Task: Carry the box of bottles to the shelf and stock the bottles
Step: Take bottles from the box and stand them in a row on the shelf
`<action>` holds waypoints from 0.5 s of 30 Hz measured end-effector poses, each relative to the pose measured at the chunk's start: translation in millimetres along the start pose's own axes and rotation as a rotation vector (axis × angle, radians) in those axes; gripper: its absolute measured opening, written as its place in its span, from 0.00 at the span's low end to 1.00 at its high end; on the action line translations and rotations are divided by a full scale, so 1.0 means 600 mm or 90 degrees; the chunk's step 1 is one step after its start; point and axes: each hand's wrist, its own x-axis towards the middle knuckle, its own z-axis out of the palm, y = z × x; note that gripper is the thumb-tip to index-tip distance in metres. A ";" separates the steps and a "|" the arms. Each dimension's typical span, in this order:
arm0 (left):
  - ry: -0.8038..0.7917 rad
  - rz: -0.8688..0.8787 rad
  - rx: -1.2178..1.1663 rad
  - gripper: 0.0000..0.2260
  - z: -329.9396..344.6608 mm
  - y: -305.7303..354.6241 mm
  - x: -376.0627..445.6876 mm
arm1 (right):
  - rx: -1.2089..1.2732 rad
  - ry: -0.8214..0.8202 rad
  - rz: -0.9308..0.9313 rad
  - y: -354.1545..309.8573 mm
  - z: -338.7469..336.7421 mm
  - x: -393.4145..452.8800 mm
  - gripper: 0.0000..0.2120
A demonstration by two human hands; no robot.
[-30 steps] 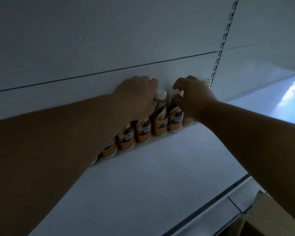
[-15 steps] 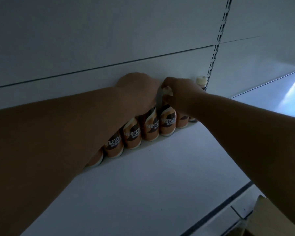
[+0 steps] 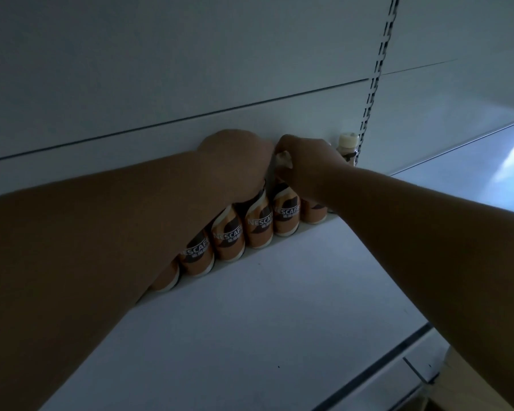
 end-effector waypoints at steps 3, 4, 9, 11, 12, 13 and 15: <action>-0.005 0.003 0.012 0.13 0.002 0.001 -0.002 | -0.006 -0.002 -0.002 -0.001 0.002 0.002 0.13; -0.001 0.002 0.020 0.12 0.002 0.002 -0.003 | -0.006 -0.001 -0.001 -0.001 0.003 0.003 0.13; 0.009 -0.011 0.043 0.08 -0.002 0.013 -0.004 | 0.015 0.023 0.004 0.003 0.007 0.010 0.12; 0.014 -0.008 0.047 0.07 -0.002 0.014 -0.004 | 0.028 0.014 0.003 0.005 0.005 0.011 0.12; 0.017 -0.008 0.049 0.06 -0.001 0.014 -0.003 | 0.034 0.008 0.002 0.006 0.003 0.011 0.12; 0.020 -0.008 0.053 0.05 0.000 0.014 -0.003 | 0.037 0.001 -0.001 0.007 0.000 0.011 0.12; 0.018 -0.005 0.067 0.08 -0.001 0.013 -0.003 | 0.036 -0.011 -0.008 0.009 -0.003 0.012 0.12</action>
